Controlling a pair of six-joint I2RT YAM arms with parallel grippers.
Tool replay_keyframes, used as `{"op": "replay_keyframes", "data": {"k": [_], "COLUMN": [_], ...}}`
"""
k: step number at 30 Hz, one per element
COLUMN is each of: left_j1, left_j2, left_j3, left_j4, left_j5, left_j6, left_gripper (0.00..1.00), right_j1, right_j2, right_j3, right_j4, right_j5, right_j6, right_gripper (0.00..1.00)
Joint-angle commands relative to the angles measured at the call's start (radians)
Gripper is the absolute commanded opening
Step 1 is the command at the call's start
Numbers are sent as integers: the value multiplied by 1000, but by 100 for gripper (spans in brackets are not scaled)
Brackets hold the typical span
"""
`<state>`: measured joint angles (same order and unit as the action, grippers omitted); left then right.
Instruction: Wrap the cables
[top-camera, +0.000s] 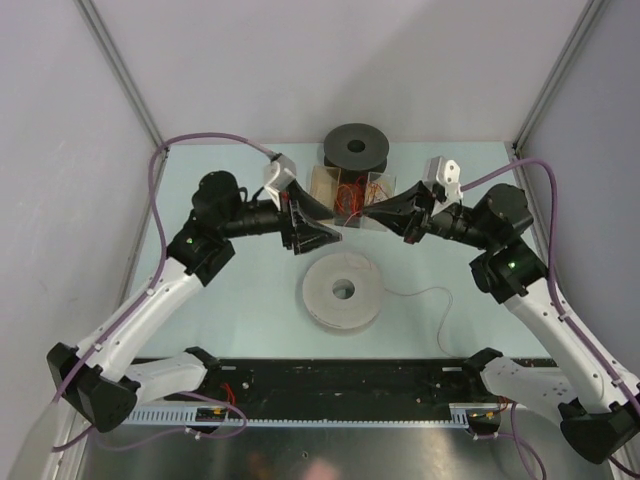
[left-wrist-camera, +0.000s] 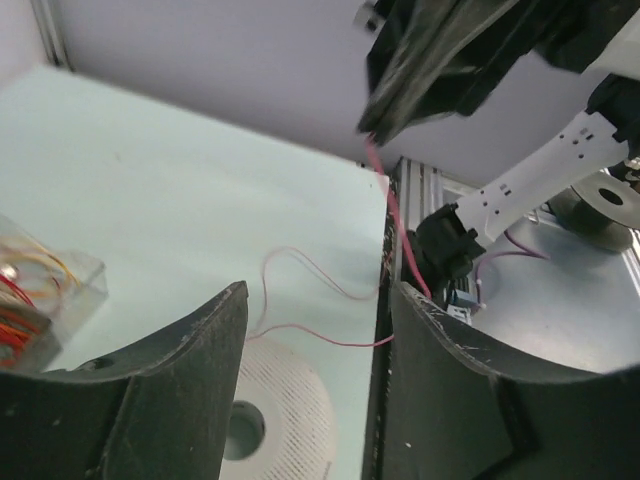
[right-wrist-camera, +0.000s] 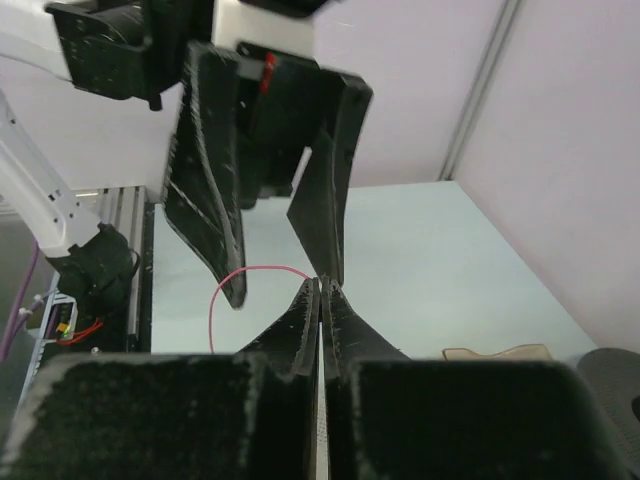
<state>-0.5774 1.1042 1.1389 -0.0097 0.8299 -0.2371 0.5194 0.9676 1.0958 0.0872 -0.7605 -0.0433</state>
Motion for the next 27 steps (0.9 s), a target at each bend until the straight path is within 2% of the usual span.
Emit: {"op": "replay_keyframes", "data": {"k": [1, 9, 13, 17, 21, 27], "left_j1": [-26, -26, 41, 104, 67, -2], "left_j2": [-25, -28, -28, -1, -6, -1], "left_j3": [-13, -8, -1, 58, 79, 67], "left_j4": [-27, -41, -57, -85, -119, -208], "left_j5": [-17, 58, 62, 162, 209, 117], "left_j6": [-27, -29, -63, -89, -83, -27], "left_gripper": [62, 57, 56, 55, 56, 54], "right_j1": [44, 108, 109, 111, 114, 127], "right_j2": [-18, -30, -40, -47, -47, -44], "right_j3": [0, -2, -2, -2, -2, -1], "right_j4": [-28, -123, -152, -180, -193, -177], "right_j5": [13, 32, 27, 28, 27, 22], "right_j6": [-39, -122, -147, -179, -194, -192], "right_gripper": [0, 0, 0, 0, 0, 0]}}
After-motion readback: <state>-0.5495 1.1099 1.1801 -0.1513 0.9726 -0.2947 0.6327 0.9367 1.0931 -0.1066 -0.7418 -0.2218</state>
